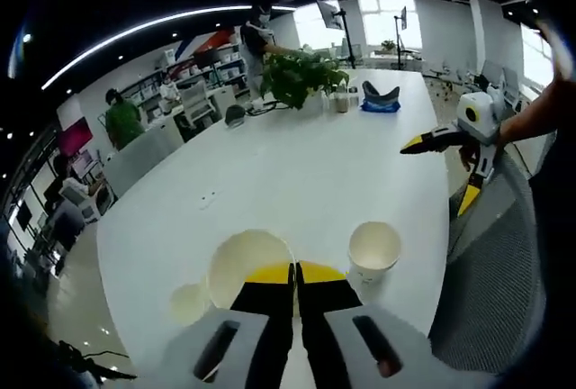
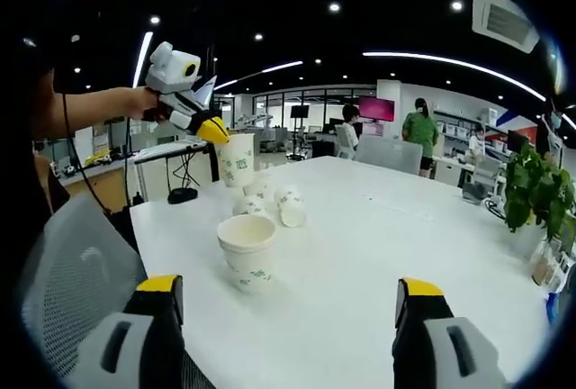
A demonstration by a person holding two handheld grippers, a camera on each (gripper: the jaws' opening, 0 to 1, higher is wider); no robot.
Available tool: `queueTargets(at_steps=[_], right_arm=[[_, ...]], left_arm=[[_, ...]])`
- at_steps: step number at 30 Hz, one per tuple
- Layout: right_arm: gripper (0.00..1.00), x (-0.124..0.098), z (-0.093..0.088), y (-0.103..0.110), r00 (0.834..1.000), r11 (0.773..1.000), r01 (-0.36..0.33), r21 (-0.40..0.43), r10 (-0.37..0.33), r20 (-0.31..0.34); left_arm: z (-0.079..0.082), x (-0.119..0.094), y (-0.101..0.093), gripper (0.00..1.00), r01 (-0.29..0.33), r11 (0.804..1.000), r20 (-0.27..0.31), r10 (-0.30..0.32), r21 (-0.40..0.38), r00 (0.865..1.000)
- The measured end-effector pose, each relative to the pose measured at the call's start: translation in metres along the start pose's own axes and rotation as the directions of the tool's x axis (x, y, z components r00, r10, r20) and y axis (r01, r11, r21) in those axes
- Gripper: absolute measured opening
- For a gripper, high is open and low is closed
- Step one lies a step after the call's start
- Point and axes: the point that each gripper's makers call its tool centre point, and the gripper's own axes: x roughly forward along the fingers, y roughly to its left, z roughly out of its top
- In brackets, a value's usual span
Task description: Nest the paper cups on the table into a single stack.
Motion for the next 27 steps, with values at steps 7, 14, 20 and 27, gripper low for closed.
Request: queueTargets(at_steps=[7,14,20,27], right_arm=[[1.00,0.000,-0.001,-0.001,1.000,1.000,0.003,-0.004,-0.003,-0.004],[1.00,-0.001,-0.002,-0.001,1.000,1.000,0.007,-0.005,-0.007,-0.007],[1.00,-0.001,-0.002,-0.001,1.000,1.000,0.010,-0.003,-0.010,-0.006],[0.99,-0.001,-0.003,-0.002,1.000,1.000,0.013,-0.002,-0.013,-0.009]], left_arm=[[0.024,0.005,-0.030,0.00,0.070,0.997,0.046,-0.071,0.021,0.996],[0.028,0.015,-0.052,0.00,0.118,0.992,0.044,-0.120,0.050,0.992],[0.030,0.023,-0.073,0.00,0.161,0.985,0.047,-0.164,0.057,0.985],[0.024,0.037,-0.092,0.00,0.189,0.979,0.034,-0.192,0.071,0.981]])
